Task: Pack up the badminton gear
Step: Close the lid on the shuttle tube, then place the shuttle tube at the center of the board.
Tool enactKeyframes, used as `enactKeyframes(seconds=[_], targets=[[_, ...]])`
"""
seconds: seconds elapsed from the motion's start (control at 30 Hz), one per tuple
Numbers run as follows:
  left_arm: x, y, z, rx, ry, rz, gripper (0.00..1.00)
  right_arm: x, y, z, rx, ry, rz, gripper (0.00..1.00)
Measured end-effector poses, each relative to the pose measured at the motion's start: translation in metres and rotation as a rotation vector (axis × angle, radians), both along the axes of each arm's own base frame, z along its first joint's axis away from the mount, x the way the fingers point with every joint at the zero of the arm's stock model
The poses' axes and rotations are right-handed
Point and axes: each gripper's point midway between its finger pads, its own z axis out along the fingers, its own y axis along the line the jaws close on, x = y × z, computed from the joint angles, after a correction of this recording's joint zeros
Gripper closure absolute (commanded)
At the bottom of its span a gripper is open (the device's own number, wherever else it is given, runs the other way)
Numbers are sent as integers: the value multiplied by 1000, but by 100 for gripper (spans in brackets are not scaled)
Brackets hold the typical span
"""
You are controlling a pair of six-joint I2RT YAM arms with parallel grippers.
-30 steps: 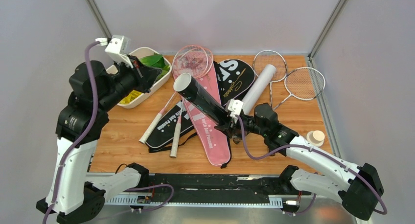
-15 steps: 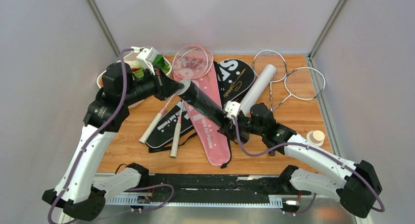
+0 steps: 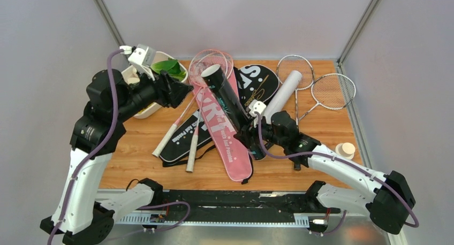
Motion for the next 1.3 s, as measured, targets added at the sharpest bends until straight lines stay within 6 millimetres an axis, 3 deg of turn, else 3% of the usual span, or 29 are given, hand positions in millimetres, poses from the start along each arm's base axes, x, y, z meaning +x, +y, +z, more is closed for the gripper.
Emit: enactKeyframes(seconds=[0.13, 0.3, 0.43, 0.57, 0.7, 0.8, 0.93, 1.07, 1.2, 1.3], targets=[[-7, 13, -8, 30, -58, 35, 29, 13, -10, -7, 45, 122, -178, 100], [-9, 28, -71, 123, -23, 83, 28, 50, -39, -6, 103, 265, -480, 100], [-6, 38, -133, 229, 41, 112, 27, 92, -91, 2, 202, 353, -755, 100], [-8, 48, -186, 309, 111, 131, 26, 116, -150, -2, 288, 424, -998, 100], [-9, 59, -200, 335, 109, 182, 25, 123, -196, -16, 367, 515, -1183, 91], [-8, 66, -200, 332, 86, 220, 25, 119, -212, -32, 382, 565, -1262, 85], [-6, 70, -196, 324, 67, 247, 23, 120, -218, -59, 333, 624, -1315, 84], [-1, 68, -203, 333, 96, 252, 20, 121, -222, -95, 250, 699, -1364, 73], [13, 67, -226, 384, 196, 276, 21, 120, -225, -124, 185, 755, -1398, 67], [24, 62, -253, 431, 303, 281, 23, 118, -227, -143, 134, 799, -1411, 52]])
